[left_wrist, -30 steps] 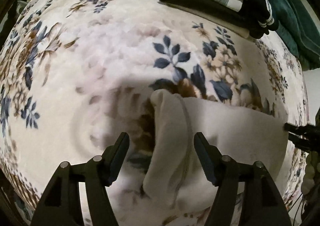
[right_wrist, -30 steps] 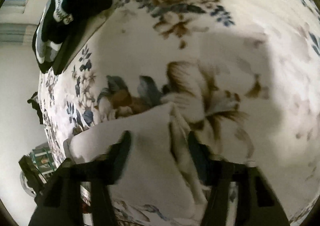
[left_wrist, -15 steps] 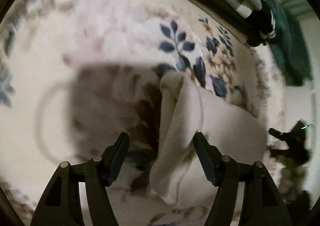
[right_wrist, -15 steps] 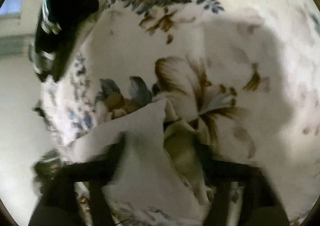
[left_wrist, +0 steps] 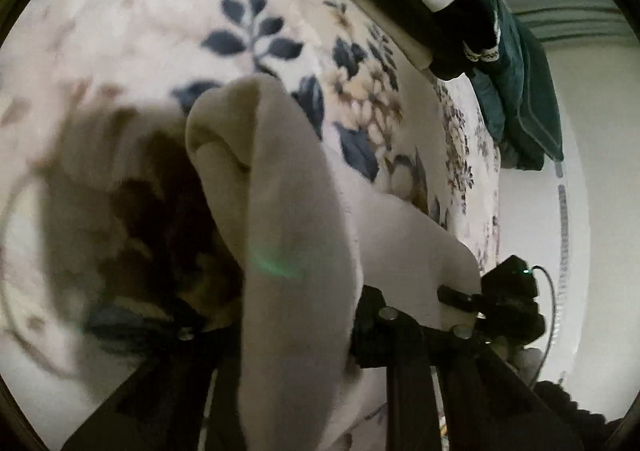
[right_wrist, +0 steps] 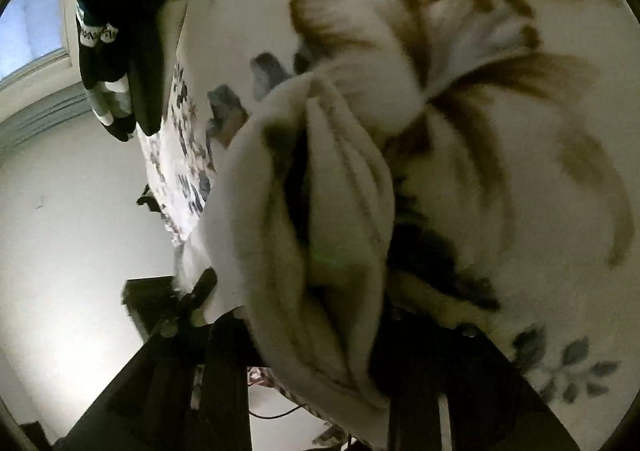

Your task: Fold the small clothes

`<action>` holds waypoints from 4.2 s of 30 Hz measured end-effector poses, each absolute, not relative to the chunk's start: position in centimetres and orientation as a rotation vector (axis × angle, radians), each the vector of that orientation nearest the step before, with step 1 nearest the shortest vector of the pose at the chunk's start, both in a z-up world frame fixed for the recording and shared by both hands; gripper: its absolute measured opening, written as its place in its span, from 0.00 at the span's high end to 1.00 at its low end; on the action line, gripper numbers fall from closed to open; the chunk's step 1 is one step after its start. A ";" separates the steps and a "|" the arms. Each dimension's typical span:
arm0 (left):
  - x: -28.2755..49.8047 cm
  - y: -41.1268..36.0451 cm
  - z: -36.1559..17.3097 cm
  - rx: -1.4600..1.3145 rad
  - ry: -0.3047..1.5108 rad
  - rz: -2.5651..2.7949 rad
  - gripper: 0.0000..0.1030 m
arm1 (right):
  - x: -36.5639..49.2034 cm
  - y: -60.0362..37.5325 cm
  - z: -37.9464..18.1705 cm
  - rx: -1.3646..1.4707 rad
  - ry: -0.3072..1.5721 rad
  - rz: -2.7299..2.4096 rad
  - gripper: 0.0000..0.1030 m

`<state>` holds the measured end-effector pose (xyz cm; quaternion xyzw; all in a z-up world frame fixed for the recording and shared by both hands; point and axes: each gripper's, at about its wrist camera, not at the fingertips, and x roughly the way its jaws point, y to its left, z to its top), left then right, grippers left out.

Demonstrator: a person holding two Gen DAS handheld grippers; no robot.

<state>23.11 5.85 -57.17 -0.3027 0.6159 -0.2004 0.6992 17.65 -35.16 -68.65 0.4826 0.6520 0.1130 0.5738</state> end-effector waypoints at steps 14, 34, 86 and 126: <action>27.1 6.8 -46.6 -0.584 1.285 -0.469 0.86 | 21.8 -33.0 -55.9 1.057 1.440 0.267 0.81; 53.6 6.3 -38.9 -0.444 1.134 -0.460 0.85 | 49.2 -31.3 -43.4 0.879 1.252 0.280 0.81; 30.4 0.3 -17.8 0.058 0.873 -0.063 0.00 | 28.5 -21.0 -16.6 -0.003 1.040 -0.256 0.01; 12.7 1.1 -1.3 -0.006 0.723 -0.014 0.00 | 5.4 -19.6 8.1 -0.020 0.732 -0.137 0.01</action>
